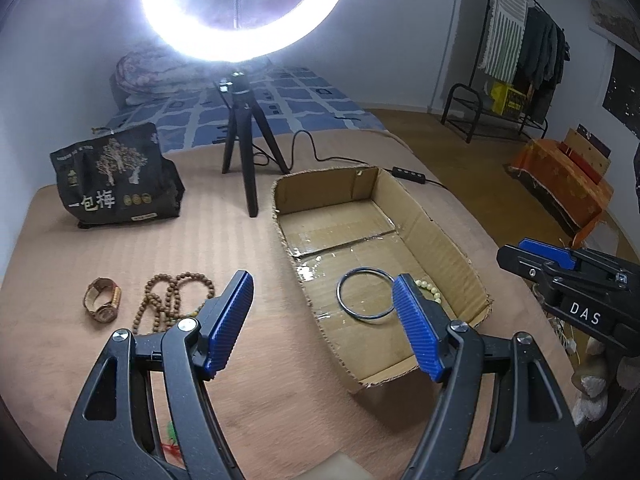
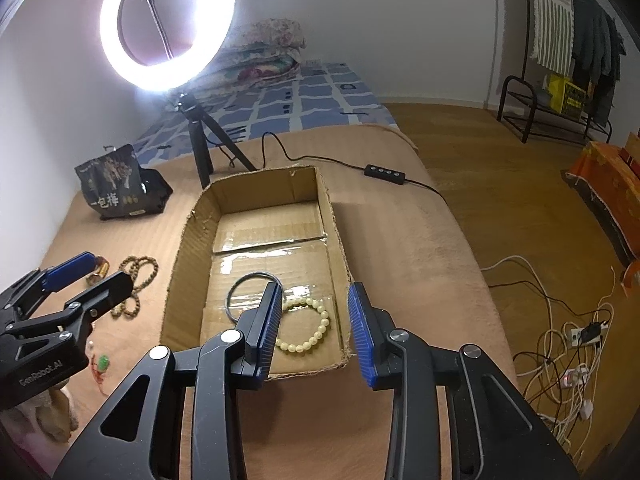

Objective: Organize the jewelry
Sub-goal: 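Carry the bangle and bracelet over the cardboard box and open both tools, then move the left tool to a pearl earring while the right nears the jade pendant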

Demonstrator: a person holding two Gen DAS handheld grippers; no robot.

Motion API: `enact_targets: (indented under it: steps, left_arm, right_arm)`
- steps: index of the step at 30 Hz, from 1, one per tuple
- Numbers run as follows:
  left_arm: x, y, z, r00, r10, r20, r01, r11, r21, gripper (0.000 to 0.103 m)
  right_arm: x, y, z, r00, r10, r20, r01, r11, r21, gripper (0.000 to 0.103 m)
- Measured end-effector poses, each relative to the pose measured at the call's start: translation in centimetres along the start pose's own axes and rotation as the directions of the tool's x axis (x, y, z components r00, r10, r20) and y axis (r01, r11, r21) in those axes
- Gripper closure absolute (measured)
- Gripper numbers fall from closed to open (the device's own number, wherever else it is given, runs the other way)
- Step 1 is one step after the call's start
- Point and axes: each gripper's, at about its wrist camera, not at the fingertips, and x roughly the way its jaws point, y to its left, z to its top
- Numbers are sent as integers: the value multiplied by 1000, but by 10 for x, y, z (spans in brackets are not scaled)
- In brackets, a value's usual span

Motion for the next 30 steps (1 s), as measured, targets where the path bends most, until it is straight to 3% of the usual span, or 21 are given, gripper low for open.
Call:
enact_targets:
  steps: [5,9,17,30]
  left_arm:
    - [-21,13,-1,999,20,26,-20,1000,-7,29]
    - [-39,26,-4,998,41,44,-40,999,-13,29]
    - [-71,65,-20,994,98,54,-97,995,-27,29]
    - [-117,164,-69,971,239,15,-235,962,-136,29]
  right_arm:
    - [-8,9,1,1000,6,14,-6,1000,1,70]
    - [-17,21,0,999,22,29,-22,1000,-10,58]
    - [-31,55,-6,997,70,43,-68,997,-47,56]
    - [-26,137,-40,981,194,-6,-193,972,-135,47]
